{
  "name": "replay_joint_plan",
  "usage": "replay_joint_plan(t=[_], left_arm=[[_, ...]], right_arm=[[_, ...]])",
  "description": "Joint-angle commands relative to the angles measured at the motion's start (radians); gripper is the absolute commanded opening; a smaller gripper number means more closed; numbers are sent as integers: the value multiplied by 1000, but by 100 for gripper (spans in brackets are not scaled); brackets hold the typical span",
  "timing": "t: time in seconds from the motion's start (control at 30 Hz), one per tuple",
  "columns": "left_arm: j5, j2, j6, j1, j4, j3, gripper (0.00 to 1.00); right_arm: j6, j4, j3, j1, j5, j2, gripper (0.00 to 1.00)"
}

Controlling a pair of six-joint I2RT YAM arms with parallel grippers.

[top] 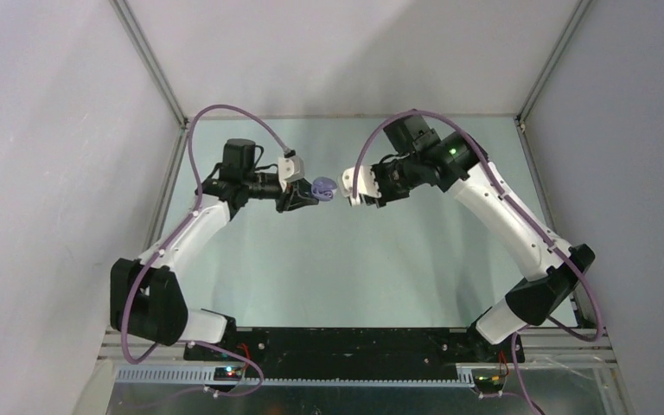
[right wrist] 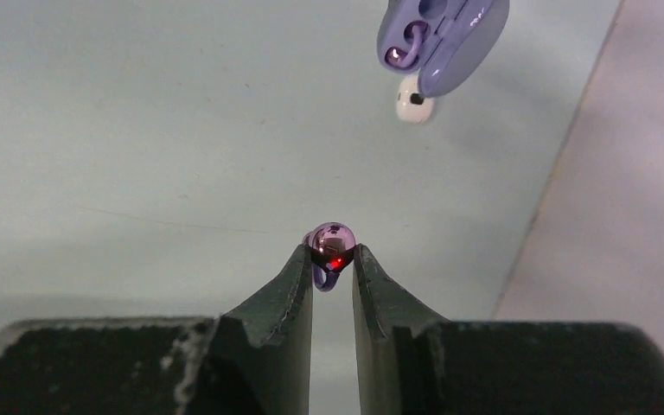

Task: Insert the wireless bluetooth earbuds into the charging case
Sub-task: Pick up the earbud from the center of the board, then place the earbud in the charging case.

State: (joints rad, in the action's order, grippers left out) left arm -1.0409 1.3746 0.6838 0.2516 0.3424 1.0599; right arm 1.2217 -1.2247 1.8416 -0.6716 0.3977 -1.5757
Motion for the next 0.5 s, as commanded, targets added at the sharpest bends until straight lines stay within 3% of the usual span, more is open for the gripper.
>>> replay_joint_plan(t=[0.0,0.13,0.27,0.47], left_arm=[[-45,-46,46,24,-132,-48,0],[19,-100,-3,28,-199,-125,0],[91,-155,41,21,-110,-164,0],[169,-245,-92,-10,-137,-236,0]], right_arm=[[282,117,-67,-37,-79,49,0],[372,37,-139,-47,-141,47,0],[427,-29,-333,-20,-274,46,0],[263,-69,-464,19,-453,-136,0]])
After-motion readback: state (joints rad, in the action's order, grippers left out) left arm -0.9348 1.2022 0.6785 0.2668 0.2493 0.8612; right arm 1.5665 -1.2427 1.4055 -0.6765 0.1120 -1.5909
